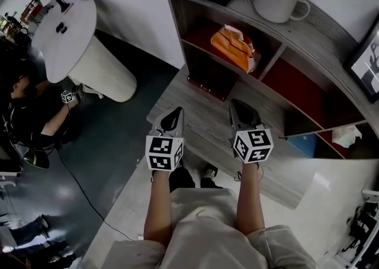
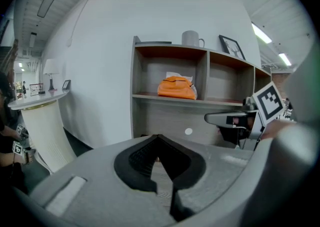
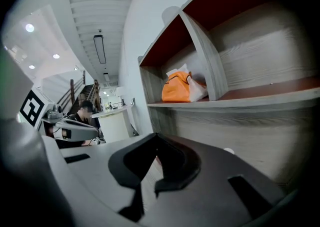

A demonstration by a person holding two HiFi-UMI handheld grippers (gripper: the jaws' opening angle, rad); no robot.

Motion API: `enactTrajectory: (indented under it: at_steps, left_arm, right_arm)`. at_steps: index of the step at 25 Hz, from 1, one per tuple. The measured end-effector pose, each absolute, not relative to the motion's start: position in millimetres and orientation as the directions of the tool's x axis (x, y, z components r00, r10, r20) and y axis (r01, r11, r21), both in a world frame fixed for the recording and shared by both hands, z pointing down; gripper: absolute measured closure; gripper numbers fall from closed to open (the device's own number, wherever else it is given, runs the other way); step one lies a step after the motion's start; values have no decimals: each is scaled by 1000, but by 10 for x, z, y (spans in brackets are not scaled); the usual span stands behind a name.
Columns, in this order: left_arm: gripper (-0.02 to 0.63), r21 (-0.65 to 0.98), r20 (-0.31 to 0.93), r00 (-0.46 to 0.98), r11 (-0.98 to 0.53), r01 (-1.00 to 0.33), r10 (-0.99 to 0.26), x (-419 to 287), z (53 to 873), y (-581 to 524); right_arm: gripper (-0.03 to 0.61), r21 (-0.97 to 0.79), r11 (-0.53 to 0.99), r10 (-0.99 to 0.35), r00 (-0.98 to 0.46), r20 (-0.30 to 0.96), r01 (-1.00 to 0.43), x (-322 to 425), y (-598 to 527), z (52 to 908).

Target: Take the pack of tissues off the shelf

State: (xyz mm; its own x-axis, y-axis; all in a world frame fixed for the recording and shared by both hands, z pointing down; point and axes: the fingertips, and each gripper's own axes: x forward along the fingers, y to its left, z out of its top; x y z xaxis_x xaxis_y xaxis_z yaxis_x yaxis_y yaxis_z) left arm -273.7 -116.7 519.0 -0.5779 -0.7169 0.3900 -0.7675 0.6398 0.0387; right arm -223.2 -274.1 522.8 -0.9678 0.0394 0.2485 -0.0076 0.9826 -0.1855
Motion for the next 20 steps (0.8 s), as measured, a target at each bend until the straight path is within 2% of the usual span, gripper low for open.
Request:
enactTrajectory:
  at_steps: [4,20]
  left_arm:
    - [603,56,335,-602,653,-755,-725,-2858,5129,-1282]
    - [603,32,287,-347,371,-928,-893,-3382,4696,-2107]
  right_arm:
    - [563,-175,984,17,-973,230,-24,-2236,-2762,5196]
    - [563,-110,953,-257,-948,190,-281,-2630,-3167,4722]
